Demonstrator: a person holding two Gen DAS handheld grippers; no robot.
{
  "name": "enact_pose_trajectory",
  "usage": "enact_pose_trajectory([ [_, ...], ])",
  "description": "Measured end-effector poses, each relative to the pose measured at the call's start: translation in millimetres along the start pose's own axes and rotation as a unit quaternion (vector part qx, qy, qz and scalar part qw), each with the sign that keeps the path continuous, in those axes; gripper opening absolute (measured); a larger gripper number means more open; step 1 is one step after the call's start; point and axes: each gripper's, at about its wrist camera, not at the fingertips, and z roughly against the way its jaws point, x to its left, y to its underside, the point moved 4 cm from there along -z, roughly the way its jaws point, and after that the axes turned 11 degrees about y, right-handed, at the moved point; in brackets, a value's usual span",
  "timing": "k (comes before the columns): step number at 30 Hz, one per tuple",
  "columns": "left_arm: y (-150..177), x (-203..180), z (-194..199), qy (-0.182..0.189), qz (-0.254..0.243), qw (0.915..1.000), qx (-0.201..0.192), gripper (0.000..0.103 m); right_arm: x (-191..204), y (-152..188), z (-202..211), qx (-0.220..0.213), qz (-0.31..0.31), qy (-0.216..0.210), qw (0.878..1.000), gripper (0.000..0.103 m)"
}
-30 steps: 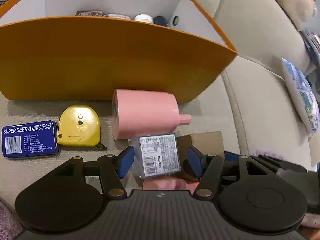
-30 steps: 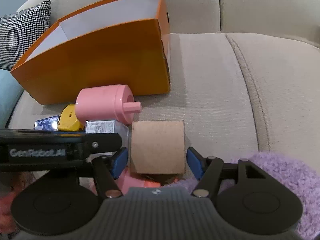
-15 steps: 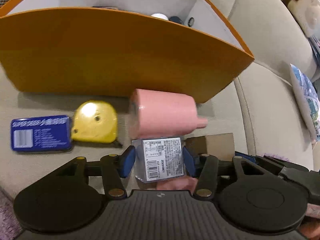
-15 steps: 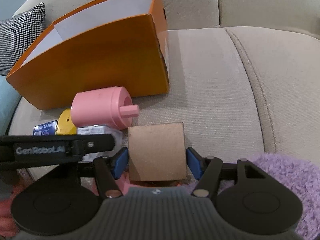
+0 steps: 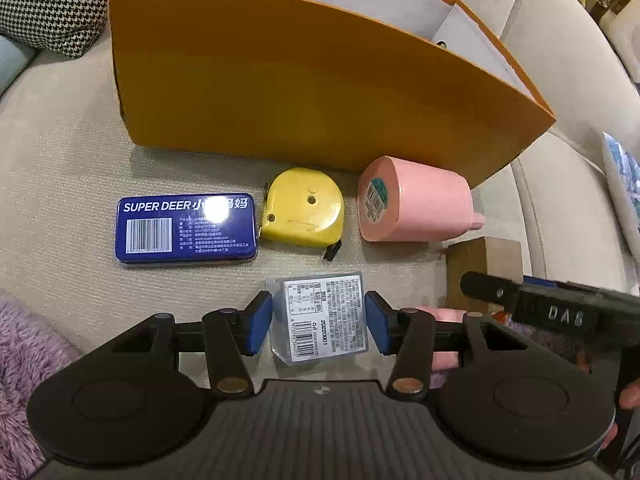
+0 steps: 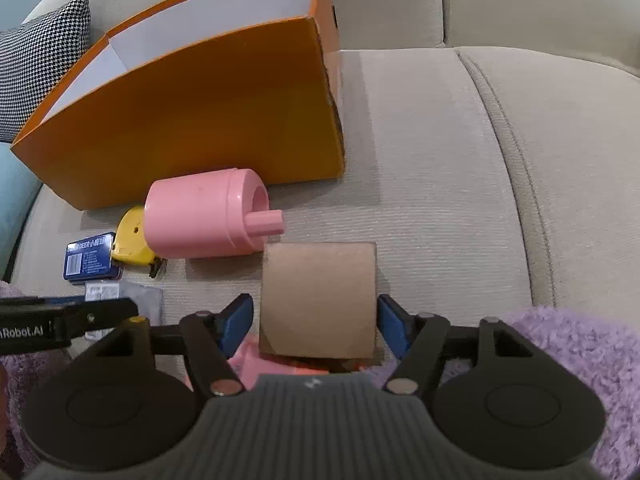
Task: Organize rigid objects
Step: 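Grasp the clear packaged box with the left gripper while the right grasps the brown cardboard cube, then lift and carry the clear packaged box left while the right carries the brown cube over the box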
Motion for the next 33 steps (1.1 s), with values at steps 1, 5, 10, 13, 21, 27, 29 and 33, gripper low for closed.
enact_pose_trajectory([
  [1,0.8,0.3,0.6,0.0,-0.003,1.0,0.0,0.058,0.0,-0.7,-0.7,0.002,-0.003,0.001,1.0,0.071],
  [5,-1.5,-3.9,-2.9,-0.009,-0.013,0.9999,0.001,0.059,0.7,-1.0,-2.6,0.006,-0.006,0.008,1.0,0.069],
  [10,-0.9,-6.6,-11.4,-0.018,-0.025,0.9995,-0.002,0.058,5.2,-0.8,-7.6,0.011,0.006,0.031,0.999,0.062],
  [13,-0.5,-8.3,-15.6,-0.015,-0.026,0.9995,-0.004,0.058,9.0,0.5,-9.3,0.01,0.013,0.044,0.999,0.061],
  [21,6.5,-7.6,10.3,0.005,-0.033,0.9993,-0.016,0.057,28.8,13.9,20.0,-0.068,0.077,0.078,0.992,0.061],
  [27,3.1,-17.6,41.4,0.023,-0.038,0.9982,-0.039,0.057,48.1,20.2,50.8,-0.114,0.097,0.067,0.987,0.061],
  [29,-1.6,-21.4,51.3,0.027,-0.037,0.9979,-0.047,0.057,55.6,19.2,62.2,-0.119,0.103,0.052,0.986,0.061],
  [33,-13.9,-27.3,75.7,0.037,-0.034,0.9968,-0.062,0.057,72.0,12.3,81.4,-0.117,0.111,0.025,0.987,0.061],
])
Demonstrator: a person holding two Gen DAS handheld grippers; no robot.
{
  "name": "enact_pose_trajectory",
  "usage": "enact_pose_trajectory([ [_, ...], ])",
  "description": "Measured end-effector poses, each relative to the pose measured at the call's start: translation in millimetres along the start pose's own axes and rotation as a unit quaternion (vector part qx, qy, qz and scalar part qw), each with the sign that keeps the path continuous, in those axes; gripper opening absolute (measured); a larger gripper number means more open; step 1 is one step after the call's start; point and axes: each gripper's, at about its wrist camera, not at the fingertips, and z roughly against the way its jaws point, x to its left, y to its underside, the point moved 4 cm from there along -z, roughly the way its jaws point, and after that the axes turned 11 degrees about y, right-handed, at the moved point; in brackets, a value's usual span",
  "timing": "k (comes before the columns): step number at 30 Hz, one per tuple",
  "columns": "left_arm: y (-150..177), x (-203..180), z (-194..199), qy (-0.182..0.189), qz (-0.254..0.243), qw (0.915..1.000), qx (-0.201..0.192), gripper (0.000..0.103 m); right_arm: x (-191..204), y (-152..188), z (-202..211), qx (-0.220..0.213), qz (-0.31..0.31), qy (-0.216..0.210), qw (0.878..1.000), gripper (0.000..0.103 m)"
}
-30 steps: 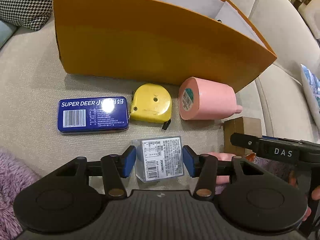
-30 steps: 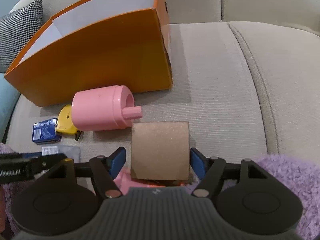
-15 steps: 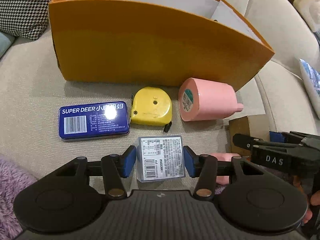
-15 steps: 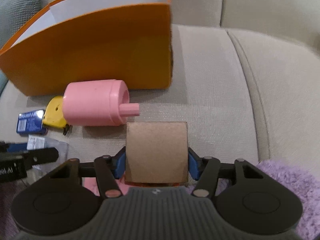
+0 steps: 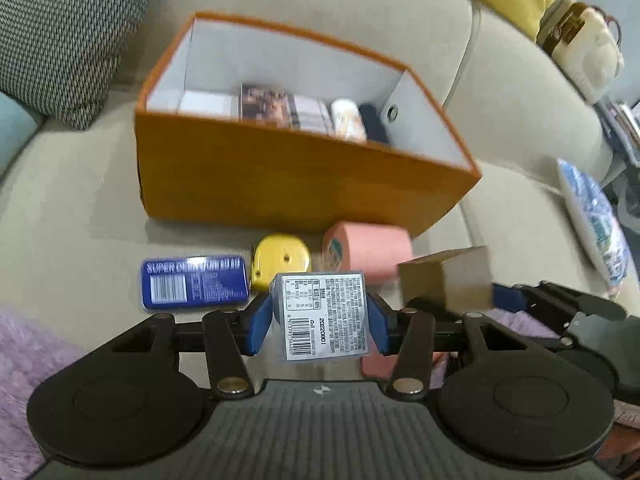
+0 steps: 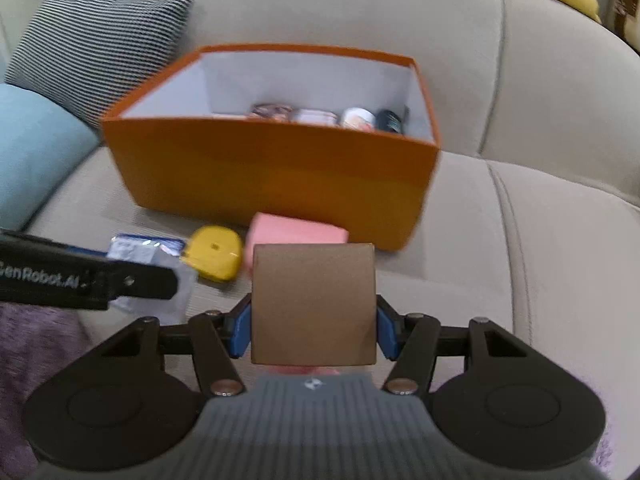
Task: Organize rigid objects
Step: 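Lift and carry the clear packaged box left while the right carries the brown cube over the box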
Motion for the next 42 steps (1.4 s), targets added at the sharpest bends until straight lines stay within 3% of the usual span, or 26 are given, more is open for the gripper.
enact_pose_trajectory([
  [9,-47.6,-5.2,27.5,0.014,-0.014,0.9997,-0.017,0.057,1.9,-45.5,26.7,-0.009,-0.044,-0.077,0.996,0.061],
  [17,-100.3,7.8,32.7,0.013,-0.054,0.9984,-0.01,0.057,6.0,-99.4,27.9,-0.031,-0.023,-0.084,0.996,0.061],
  [28,-152.2,40.6,11.6,-0.023,-0.125,0.9915,0.028,0.057,26.4,-153.7,-35.2,-0.003,0.054,-0.116,0.992,0.061],
  [32,-163.7,41.0,-0.4,-0.025,-0.173,0.9839,0.038,0.057,47.3,-164.4,-64.9,-0.001,0.112,-0.133,0.985,0.061],
  [36,-173.0,44.0,-18.8,-0.031,-0.217,0.973,0.072,0.057,64.5,-173.0,-95.3,0.006,0.178,-0.147,0.973,0.061],
  [42,-181.8,55.4,-42.5,-0.035,-0.255,0.9588,0.12,0.057,84.9,-180.7,-127.7,0.008,0.275,-0.173,0.946,0.061],
])
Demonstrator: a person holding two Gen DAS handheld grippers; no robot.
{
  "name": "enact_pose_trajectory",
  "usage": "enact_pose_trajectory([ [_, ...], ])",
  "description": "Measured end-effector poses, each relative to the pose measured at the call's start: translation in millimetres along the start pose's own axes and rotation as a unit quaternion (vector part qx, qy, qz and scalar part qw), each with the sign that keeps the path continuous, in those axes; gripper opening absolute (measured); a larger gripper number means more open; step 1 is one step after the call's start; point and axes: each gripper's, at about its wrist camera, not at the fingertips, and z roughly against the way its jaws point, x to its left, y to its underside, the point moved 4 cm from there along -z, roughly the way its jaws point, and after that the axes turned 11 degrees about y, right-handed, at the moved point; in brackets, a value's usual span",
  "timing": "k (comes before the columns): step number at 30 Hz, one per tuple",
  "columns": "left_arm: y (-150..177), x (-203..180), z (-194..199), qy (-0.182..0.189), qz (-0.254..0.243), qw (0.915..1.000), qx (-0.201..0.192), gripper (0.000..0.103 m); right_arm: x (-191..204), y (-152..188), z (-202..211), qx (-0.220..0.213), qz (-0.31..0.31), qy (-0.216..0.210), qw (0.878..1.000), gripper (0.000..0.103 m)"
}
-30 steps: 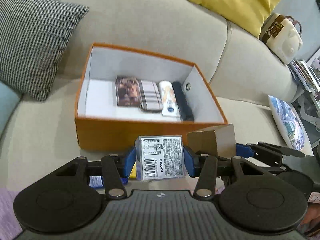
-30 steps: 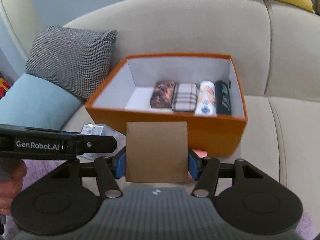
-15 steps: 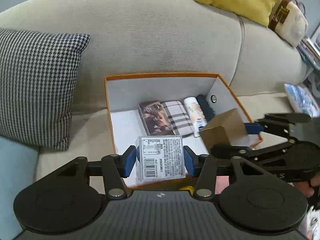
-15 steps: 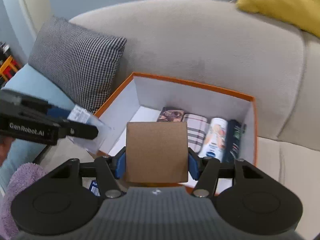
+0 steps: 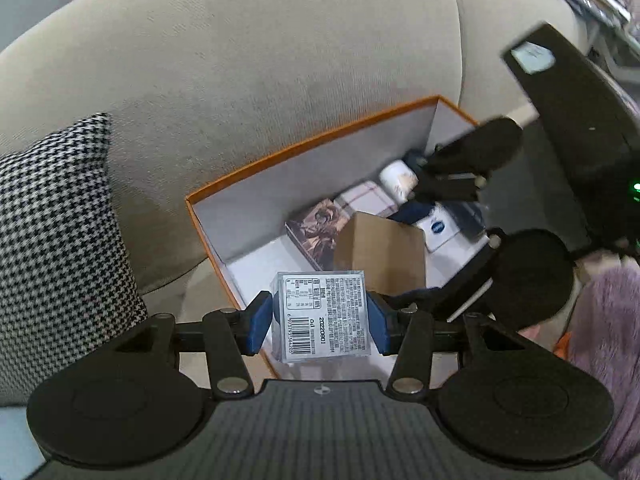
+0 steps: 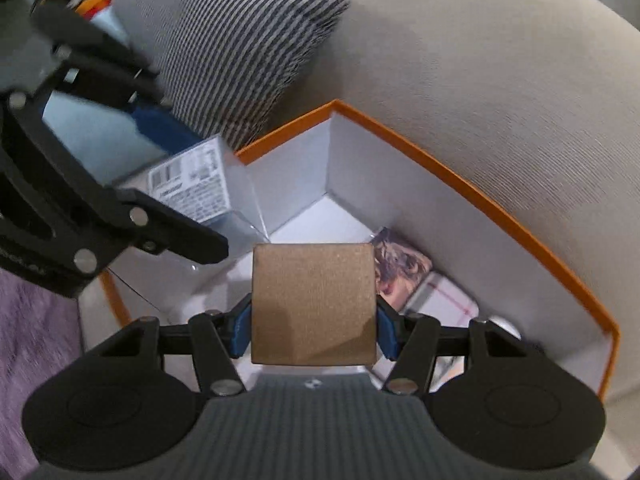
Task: Organize rigid objects
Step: 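Lift and carry the clear packaged box left while the right carries the brown cube over the box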
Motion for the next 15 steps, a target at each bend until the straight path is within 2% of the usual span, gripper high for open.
enact_pose_trajectory([
  [5,-2.6,7.3,-15.3,0.023,-0.029,0.998,0.051,0.056,1.2,-4.3,-25.5,0.009,0.09,-0.017,0.996,0.061],
  [8,-4.7,6.7,-21.7,0.048,-0.049,0.9939,0.087,0.056,6.2,-4.5,-33.6,0.009,0.148,-0.024,0.989,0.061],
  [10,-4.2,3.0,-25.0,0.051,-0.067,0.9907,0.107,0.056,7.5,-4.8,-35.8,0.009,0.178,-0.024,0.984,0.061],
  [15,-4.1,-1.5,-38.8,0.063,-0.083,0.9855,0.133,0.056,5.6,-11.7,-38.1,-0.007,0.201,-0.031,0.979,0.061],
])
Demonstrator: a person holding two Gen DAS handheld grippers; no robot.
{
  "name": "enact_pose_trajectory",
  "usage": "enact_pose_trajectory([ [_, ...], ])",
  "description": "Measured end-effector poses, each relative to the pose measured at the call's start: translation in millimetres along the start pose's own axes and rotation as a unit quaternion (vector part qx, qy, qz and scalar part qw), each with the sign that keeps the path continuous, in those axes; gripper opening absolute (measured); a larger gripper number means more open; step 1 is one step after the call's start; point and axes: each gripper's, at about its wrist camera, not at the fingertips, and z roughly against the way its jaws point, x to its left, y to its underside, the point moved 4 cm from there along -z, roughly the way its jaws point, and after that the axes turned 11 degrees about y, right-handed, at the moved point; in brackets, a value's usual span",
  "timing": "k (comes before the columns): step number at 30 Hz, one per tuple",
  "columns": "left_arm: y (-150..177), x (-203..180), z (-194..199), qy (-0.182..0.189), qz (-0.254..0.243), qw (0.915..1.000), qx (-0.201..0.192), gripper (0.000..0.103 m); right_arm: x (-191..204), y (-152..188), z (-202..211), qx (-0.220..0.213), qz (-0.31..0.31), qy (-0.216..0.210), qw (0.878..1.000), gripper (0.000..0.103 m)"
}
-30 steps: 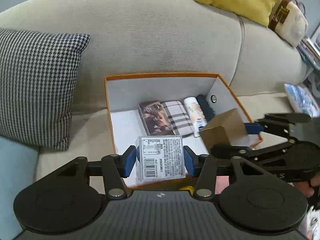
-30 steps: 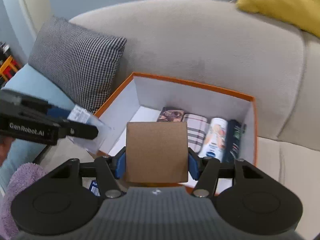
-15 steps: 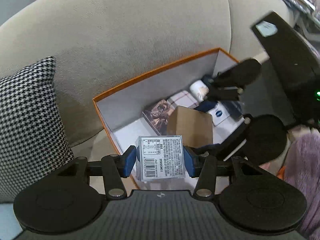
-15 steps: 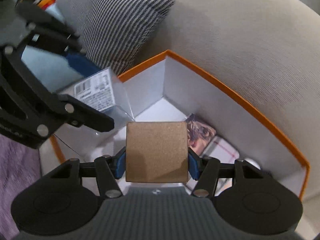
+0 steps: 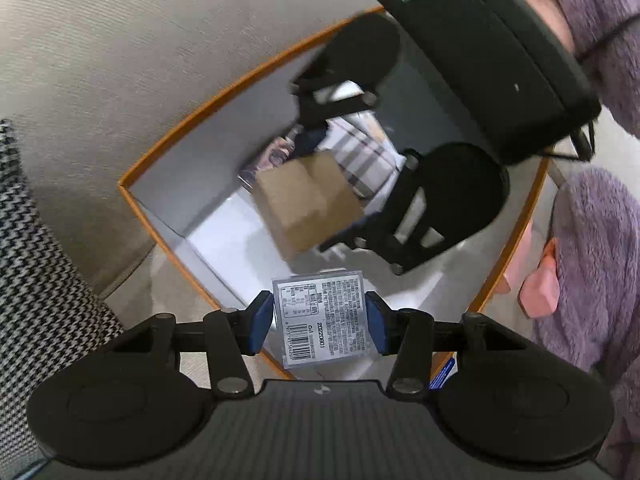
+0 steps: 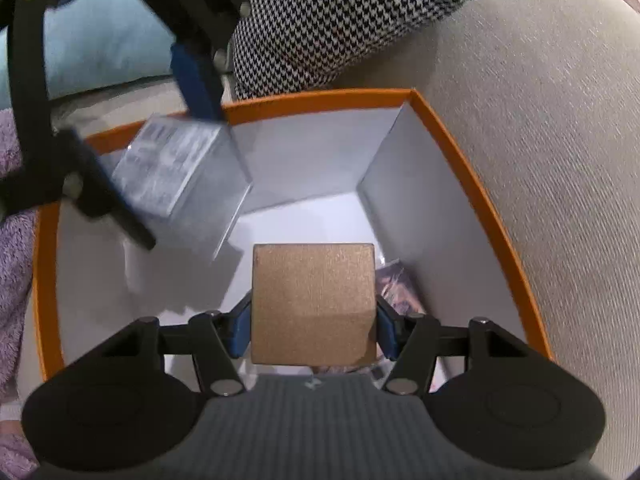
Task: Organize rigid objects
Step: 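Lift and carry the clear packaged box left while the right carries the brown cube over the box, then lower the clear packaged box into the box with the left gripper while the right releases the brown cube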
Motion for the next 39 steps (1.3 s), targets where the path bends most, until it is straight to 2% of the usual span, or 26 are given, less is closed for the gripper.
enact_pose_trajectory([
  [8,0.9,0.4,-8.2,0.013,-0.006,0.9998,0.017,0.056,8.7,-18.3,-7.8,-0.045,0.071,-0.01,0.996,0.061],
  [10,1.3,2.5,-8.8,0.018,-0.004,0.9997,0.014,0.056,15.8,-23.2,-11.9,-0.054,0.109,-0.006,0.993,0.061],
  [14,0.2,3.4,-12.6,0.015,0.001,0.9999,0.005,0.056,22.1,-19.3,-21.8,-0.06,0.154,-0.008,0.986,0.061],
  [18,-0.6,5.2,-11.1,0.014,0.007,0.9999,0.0,0.055,28.0,-16.2,-29.9,-0.057,0.168,-0.001,0.984,0.061],
  [20,0.4,6.8,-11.1,0.014,0.009,0.9999,-0.001,0.056,25.1,-13.5,-28.7,-0.056,0.161,0.002,0.985,0.061],
  [22,1.2,6.8,-11.7,0.012,0.009,0.9999,-0.003,0.056,26.2,-11.8,-29.8,-0.057,0.152,0.011,0.987,0.066],
  [24,1.7,6.5,-11.7,0.011,0.01,0.9999,-0.006,0.056,22.6,-7.6,-27.7,-0.059,0.134,0.017,0.989,0.066],
  [27,2.5,8.2,-10.7,0.012,0.016,0.9997,-0.014,0.056,9.5,-3.0,-19.8,-0.051,0.087,0.019,0.995,0.072],
  [32,3.3,8.3,-10.0,0.009,0.017,0.9997,-0.018,0.055,-9.1,8.0,-15.7,-0.029,-0.017,0.009,0.999,0.07],
  [35,3.2,8.1,-10.6,0.005,0.017,0.9997,-0.019,0.055,-13.4,12.1,-16.6,-0.012,-0.067,-0.003,0.998,0.061],
  [37,2.7,8.1,-11.4,-0.001,0.016,0.9997,-0.019,0.055,-6.3,10.9,-18.5,-0.001,-0.089,-0.012,0.996,0.051],
  [39,2.5,8.9,-11.8,-0.007,0.016,0.9996,-0.02,0.055,-2.2,11.1,-17.1,-0.006,-0.097,-0.016,0.995,0.044],
])
